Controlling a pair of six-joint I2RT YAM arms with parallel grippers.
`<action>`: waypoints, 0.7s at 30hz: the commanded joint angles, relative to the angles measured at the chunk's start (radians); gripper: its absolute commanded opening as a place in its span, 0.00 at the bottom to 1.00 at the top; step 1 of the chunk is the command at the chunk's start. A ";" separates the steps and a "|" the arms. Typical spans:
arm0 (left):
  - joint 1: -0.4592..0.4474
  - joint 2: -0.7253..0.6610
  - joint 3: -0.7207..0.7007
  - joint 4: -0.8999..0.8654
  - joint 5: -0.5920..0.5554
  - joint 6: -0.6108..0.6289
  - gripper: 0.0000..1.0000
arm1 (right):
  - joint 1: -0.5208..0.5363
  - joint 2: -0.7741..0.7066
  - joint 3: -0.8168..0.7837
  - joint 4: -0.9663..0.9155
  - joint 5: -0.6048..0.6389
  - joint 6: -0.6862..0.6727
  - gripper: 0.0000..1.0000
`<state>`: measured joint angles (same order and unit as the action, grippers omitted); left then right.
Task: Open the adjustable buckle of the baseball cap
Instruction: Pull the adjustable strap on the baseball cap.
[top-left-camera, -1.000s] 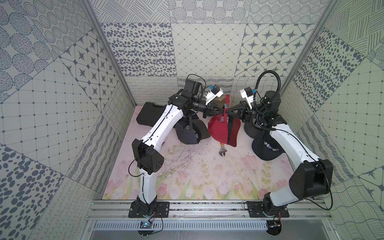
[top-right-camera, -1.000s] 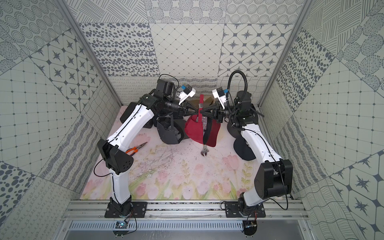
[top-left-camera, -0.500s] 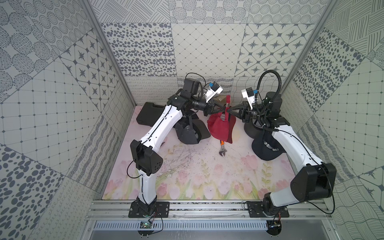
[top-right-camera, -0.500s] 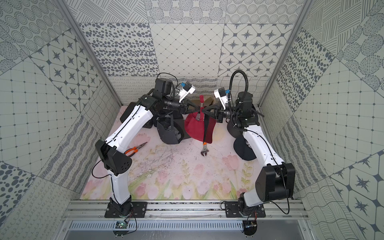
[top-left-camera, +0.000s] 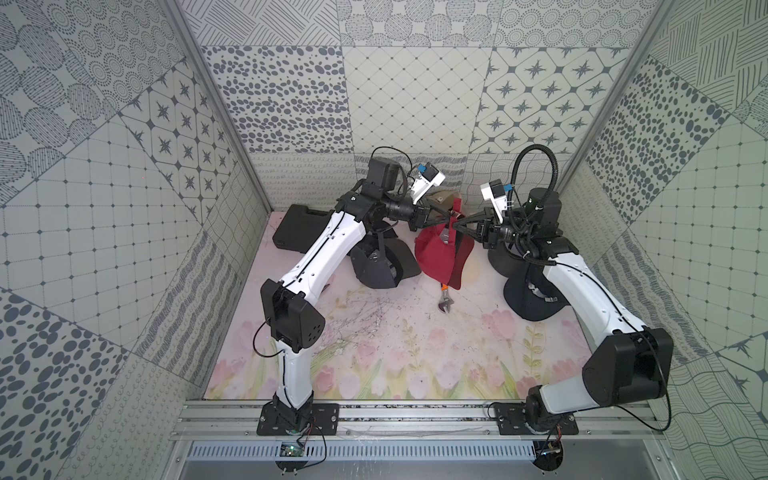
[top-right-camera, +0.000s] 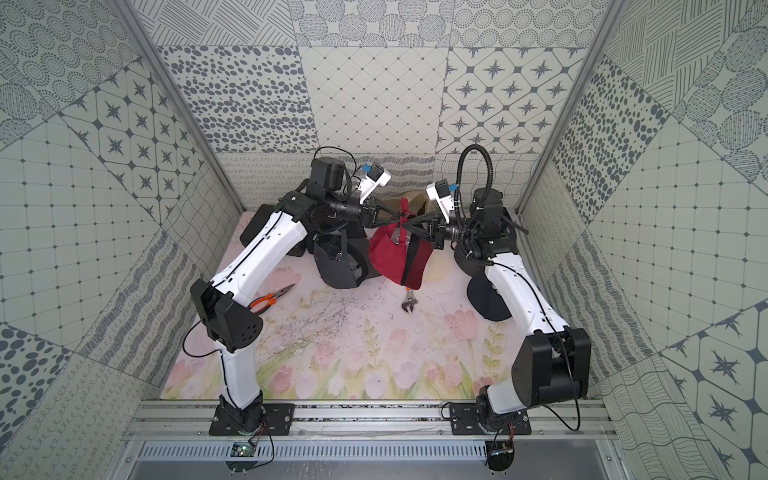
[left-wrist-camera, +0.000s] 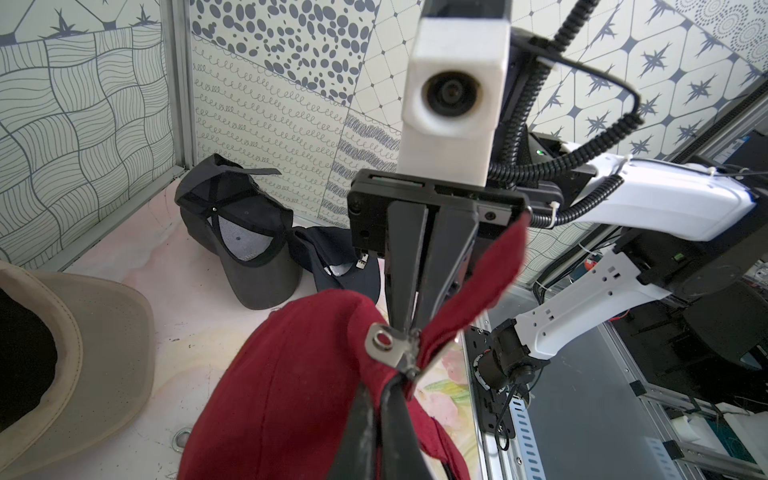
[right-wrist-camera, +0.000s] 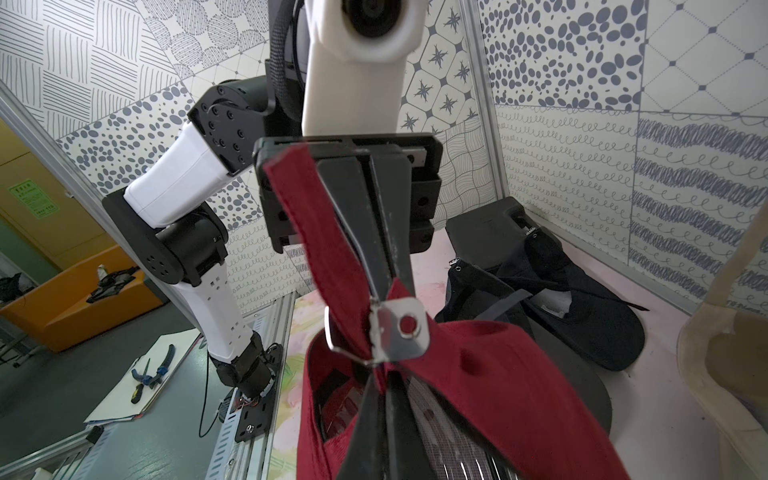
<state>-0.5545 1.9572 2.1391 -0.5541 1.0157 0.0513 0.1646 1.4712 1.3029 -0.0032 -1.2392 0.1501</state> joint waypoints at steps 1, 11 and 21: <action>0.005 -0.021 -0.018 0.151 0.032 -0.055 0.00 | 0.013 -0.018 -0.013 0.042 0.019 0.014 0.00; 0.004 -0.014 -0.027 0.182 0.040 -0.080 0.00 | 0.042 -0.018 -0.019 0.152 0.063 0.102 0.00; 0.005 -0.036 -0.062 0.237 0.055 -0.116 0.00 | 0.044 0.002 -0.027 0.122 0.096 0.091 0.00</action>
<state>-0.5537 1.9526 2.0872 -0.4393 1.0172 -0.0299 0.2016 1.4719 1.2858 0.1024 -1.1652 0.2440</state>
